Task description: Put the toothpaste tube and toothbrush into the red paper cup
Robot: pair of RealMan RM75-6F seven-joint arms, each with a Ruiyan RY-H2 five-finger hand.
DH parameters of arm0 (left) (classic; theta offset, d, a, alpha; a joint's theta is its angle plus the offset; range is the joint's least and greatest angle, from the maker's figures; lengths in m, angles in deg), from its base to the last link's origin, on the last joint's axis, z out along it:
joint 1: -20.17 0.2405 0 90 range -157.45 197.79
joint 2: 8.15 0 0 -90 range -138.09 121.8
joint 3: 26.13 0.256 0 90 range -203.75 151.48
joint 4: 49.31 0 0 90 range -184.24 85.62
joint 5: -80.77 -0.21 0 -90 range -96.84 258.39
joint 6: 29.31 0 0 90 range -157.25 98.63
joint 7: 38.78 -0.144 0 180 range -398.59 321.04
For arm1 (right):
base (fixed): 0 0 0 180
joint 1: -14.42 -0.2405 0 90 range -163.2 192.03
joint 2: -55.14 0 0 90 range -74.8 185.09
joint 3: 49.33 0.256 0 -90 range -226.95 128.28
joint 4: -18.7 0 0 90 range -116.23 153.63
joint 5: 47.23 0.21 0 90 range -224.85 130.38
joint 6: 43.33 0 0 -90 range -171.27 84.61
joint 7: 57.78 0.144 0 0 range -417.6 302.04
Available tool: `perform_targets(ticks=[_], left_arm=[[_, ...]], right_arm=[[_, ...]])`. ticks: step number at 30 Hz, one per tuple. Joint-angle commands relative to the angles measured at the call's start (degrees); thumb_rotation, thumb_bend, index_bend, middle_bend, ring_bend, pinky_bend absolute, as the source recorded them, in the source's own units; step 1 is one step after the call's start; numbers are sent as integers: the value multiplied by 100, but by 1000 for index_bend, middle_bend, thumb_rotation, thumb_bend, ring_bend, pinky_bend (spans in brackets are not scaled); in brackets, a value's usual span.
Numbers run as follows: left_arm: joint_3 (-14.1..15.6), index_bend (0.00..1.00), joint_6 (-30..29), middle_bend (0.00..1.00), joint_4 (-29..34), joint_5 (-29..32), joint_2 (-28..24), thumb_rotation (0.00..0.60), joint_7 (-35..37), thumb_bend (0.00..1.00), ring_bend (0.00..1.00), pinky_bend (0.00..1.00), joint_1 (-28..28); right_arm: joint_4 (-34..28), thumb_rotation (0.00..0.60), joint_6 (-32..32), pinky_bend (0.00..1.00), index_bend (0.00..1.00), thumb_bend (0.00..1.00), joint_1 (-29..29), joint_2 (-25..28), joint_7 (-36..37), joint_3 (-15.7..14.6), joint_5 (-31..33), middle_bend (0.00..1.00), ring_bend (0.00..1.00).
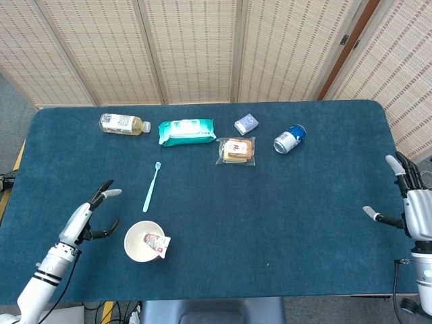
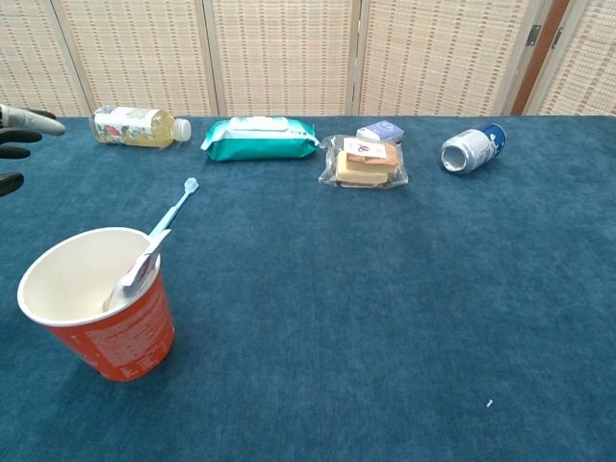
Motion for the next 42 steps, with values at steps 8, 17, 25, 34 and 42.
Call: perform_targets(ticks=[8, 17, 25, 34, 42], left_arm=[[-227, 90, 502, 11, -280, 267, -214, 600, -388, 374, 0, 0, -356], [-364, 0, 1308, 0, -759, 621, -278, 600, -1146, 375, 0, 0, -868], [-450, 0, 1923, 0, -1220, 850, -112, 600, -1578, 374, 0, 0, -1310], [-431, 0, 2606, 0, -1538, 881, -20, 600, -1774, 335, 0, 0, -1765], [-384, 0, 2866, 0, -1770, 848, 182, 600, -2271, 167, 0, 0, -2097]], right_arm=[[-97, 600, -50, 366, 46, 0, 19, 107, -60, 59, 70, 7, 26], [-177, 600, -83, 366, 46, 0, 23, 180, -130, 118, 130, 7, 26], [-157, 600, 16, 366, 46, 0, -47, 182, -162, 176, 220, 8, 26], [-13, 600, 148, 366, 46, 0, -137, 106, -103, 209, 290, 8, 26], [0, 600, 132, 366, 46, 0, -143, 106, -92, 232, 313, 14, 26]])
